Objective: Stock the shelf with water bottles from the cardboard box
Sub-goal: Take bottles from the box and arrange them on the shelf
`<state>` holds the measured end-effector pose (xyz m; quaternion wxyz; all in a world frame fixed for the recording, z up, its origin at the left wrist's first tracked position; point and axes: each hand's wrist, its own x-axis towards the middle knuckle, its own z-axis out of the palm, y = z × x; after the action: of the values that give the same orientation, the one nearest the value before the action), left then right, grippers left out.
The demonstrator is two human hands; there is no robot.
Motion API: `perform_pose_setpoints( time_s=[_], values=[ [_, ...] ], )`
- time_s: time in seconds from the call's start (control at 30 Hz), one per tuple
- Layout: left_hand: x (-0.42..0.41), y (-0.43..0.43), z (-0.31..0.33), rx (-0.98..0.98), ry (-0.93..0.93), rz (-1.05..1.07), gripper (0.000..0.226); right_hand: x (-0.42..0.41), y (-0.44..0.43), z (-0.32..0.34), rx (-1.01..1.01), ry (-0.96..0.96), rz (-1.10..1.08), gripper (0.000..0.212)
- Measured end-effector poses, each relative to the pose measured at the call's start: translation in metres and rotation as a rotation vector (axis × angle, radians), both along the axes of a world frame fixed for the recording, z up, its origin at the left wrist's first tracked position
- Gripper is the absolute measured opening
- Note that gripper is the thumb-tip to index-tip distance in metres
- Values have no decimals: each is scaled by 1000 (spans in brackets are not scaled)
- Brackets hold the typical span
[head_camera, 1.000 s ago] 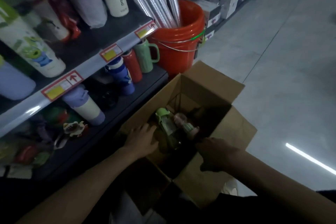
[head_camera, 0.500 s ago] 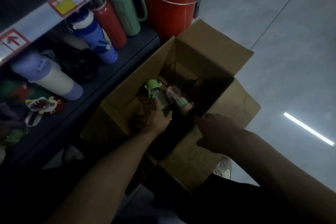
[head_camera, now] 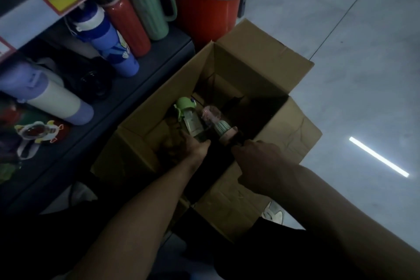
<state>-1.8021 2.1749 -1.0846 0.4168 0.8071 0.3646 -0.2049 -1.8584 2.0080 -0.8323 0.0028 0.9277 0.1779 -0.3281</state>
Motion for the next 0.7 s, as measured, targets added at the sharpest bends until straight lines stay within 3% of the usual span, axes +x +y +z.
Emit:
perform_pose_setpoints(
  time_s=[0.13,0.27,0.33,0.47,0.6,0.7],
  values=[
    [-6,6,39,-184,44,151,54,2,8,11,30,2,-22,57],
    [-9,19,84,-403,215,137,35,4,17,31,78,-40,-21,43],
    [-10,27,103,-397,283,53,17,5,21,42,81,-42,-18,39],
    [-13,47,133,-403,354,4,16,3,33,59,52,0,-28,46],
    [-22,66,164,-453,332,35,40,0,49,72,34,-21,-41,60],
    [-34,78,196,-518,267,69,27,4,64,83,30,-40,-17,54]
  ],
)
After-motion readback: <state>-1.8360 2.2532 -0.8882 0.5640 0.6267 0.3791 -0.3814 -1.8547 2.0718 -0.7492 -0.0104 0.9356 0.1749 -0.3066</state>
